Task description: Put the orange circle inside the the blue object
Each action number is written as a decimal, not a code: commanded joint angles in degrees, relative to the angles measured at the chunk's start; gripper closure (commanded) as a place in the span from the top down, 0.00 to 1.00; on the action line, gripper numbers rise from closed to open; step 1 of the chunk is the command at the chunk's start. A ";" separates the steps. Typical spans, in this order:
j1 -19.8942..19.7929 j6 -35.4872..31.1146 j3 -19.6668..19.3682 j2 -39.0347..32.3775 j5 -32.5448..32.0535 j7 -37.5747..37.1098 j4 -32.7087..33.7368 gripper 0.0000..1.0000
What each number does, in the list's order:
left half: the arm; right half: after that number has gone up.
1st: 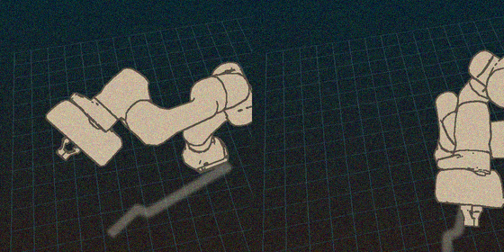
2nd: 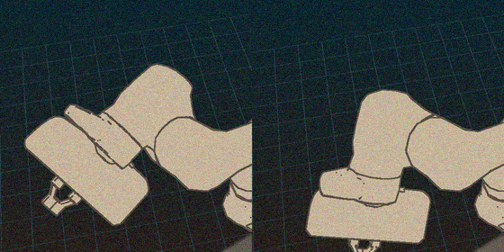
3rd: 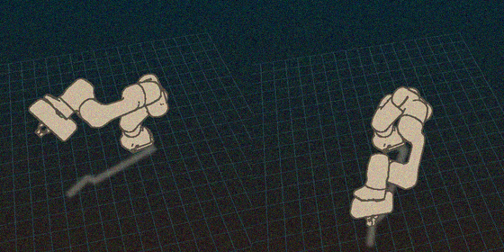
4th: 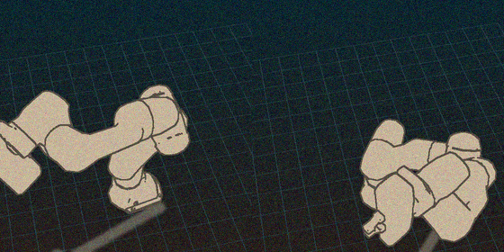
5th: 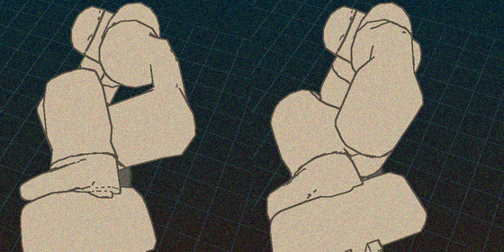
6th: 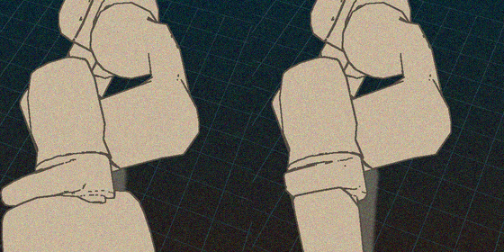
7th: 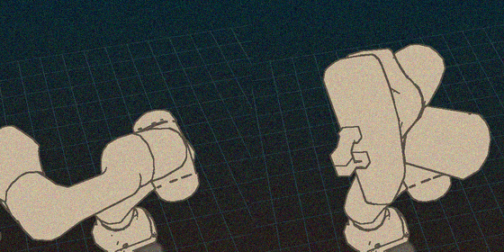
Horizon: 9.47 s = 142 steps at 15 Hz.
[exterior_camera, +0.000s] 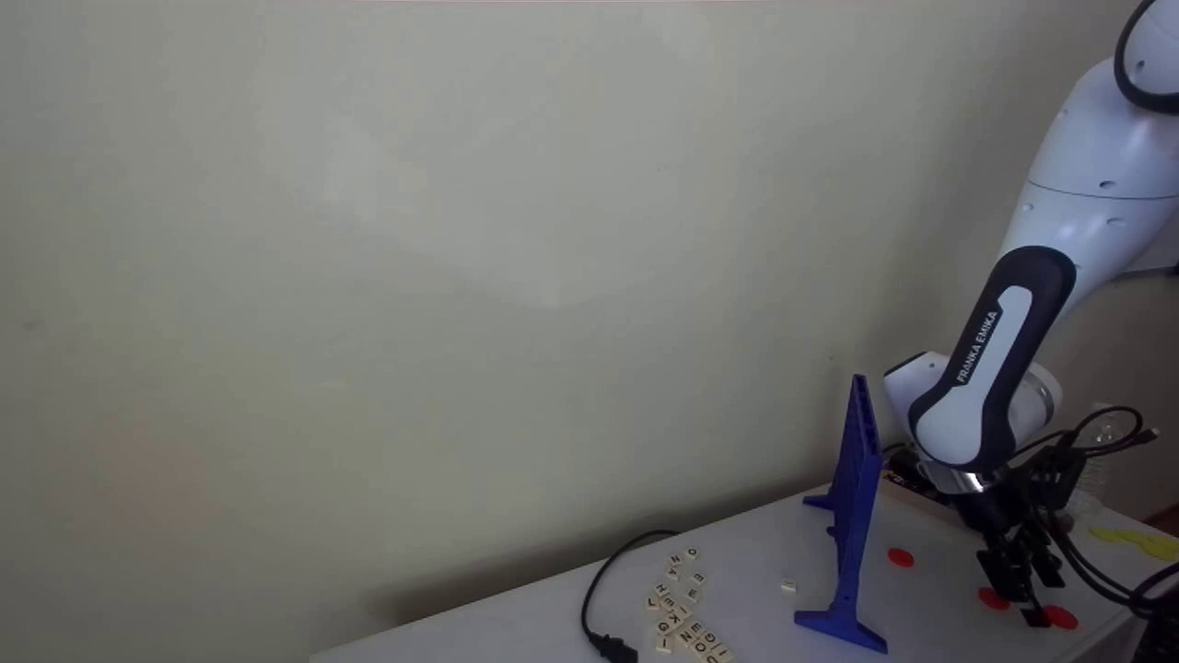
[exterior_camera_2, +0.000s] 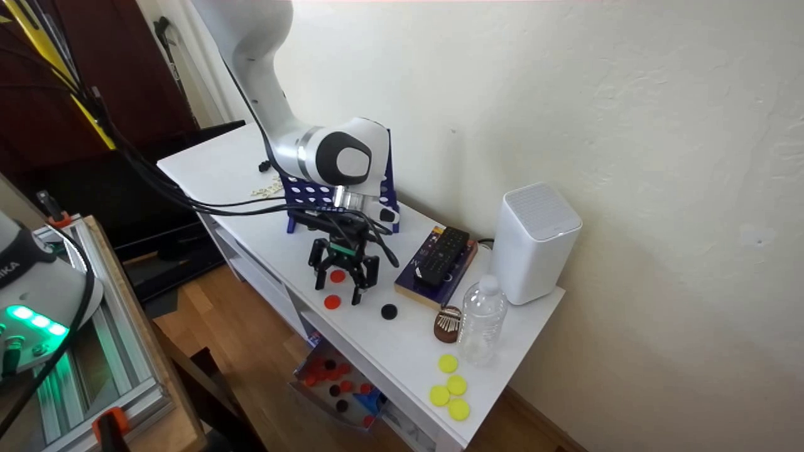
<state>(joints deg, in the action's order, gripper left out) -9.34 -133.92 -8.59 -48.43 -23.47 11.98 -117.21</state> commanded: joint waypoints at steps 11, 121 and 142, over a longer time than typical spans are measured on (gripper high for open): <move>0.82 4.42 -1.45 -3.36 -0.76 0.73 3.41 0.91; 0.48 -16.64 4.84 39.52 79.08 94.86 -17.60 0.11; -1.69 -11.32 4.55 36.51 86.57 101.91 -14.28 0.11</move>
<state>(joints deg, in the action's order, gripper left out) -10.04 -147.21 -4.23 -11.00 60.52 111.10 -132.93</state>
